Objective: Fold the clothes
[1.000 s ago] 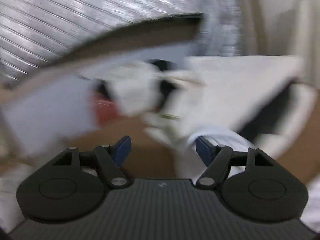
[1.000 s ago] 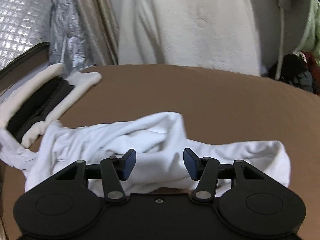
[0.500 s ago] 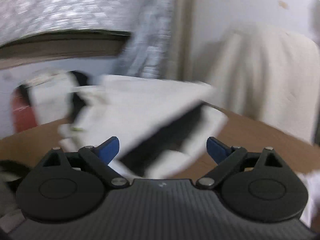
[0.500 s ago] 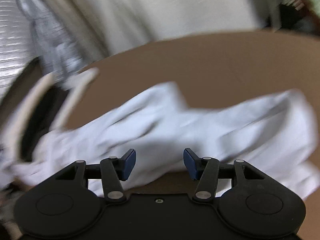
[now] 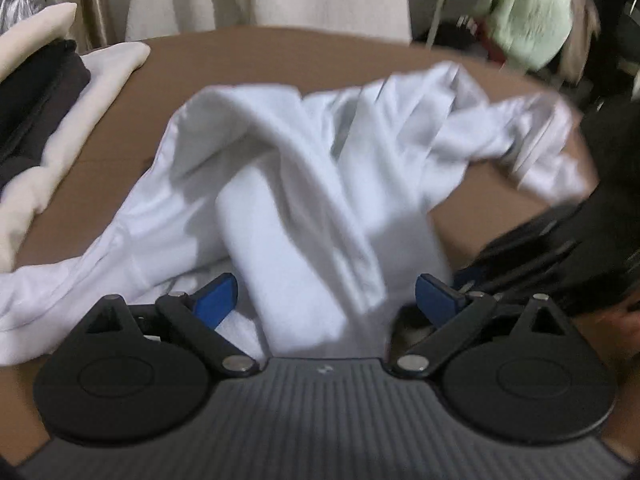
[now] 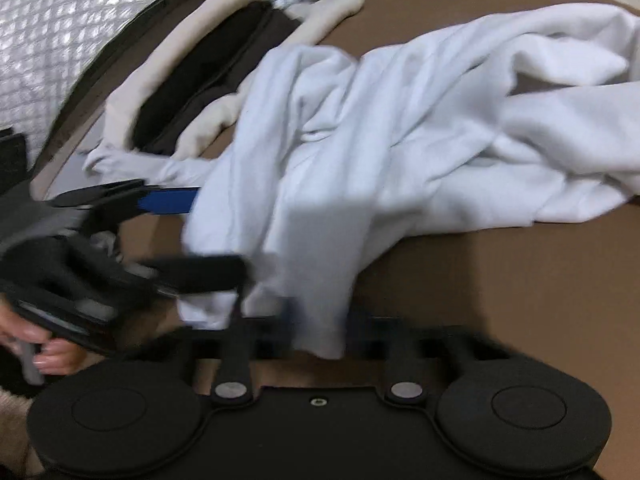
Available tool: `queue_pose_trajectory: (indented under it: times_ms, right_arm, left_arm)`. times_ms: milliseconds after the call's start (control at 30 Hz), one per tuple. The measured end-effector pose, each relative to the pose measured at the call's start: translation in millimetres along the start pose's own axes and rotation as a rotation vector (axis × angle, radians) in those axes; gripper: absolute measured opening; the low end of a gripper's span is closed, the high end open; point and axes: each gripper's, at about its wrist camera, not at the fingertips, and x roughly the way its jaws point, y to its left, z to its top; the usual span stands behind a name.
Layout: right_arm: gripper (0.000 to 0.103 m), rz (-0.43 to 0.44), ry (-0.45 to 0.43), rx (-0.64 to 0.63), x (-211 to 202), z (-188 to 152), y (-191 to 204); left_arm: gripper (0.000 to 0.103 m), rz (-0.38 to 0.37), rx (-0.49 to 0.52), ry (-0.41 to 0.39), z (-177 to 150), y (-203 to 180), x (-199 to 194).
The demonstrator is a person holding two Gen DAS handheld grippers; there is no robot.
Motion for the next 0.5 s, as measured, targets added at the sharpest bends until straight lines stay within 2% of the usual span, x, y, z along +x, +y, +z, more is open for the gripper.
queue_pose_trajectory:
  times_ms: [67,100,133,233,267,433,500]
  right_arm:
    - [0.015,0.002,-0.025,-0.014,-5.3,4.2,1.3]
    - [0.014,0.000,-0.068,-0.019,-14.1,7.2,1.2]
    - [0.014,-0.002,-0.110,-0.023,-22.8,10.2,1.1]
    - [0.012,-0.006,-0.232,-0.033,-48.9,19.4,0.2]
    - [0.011,0.001,-0.254,-0.024,-56.6,22.8,-3.0]
    - [0.011,-0.084,-0.305,-0.063,-74.7,31.1,-0.8]
    - [0.011,-0.097,-0.322,-0.073,-81.6,33.5,1.3]
  left_arm:
    - [0.097,0.029,0.001,0.015,-0.2,0.7,2.9]
    - [0.097,0.032,-0.008,0.010,-0.7,2.3,2.8]
    - [0.092,0.020,-0.023,-0.006,-1.3,5.0,-0.6]
    - [0.036,-0.029,-0.069,-0.055,-1.7,12.4,-12.5]
    - [0.026,-0.052,-0.086,-0.069,-0.8,14.2,-17.0]
    - [0.021,-0.084,-0.035,-0.237,1.5,-3.7,-49.8]
    - [0.021,-0.078,-0.026,-0.252,0.6,-8.3,-53.2]
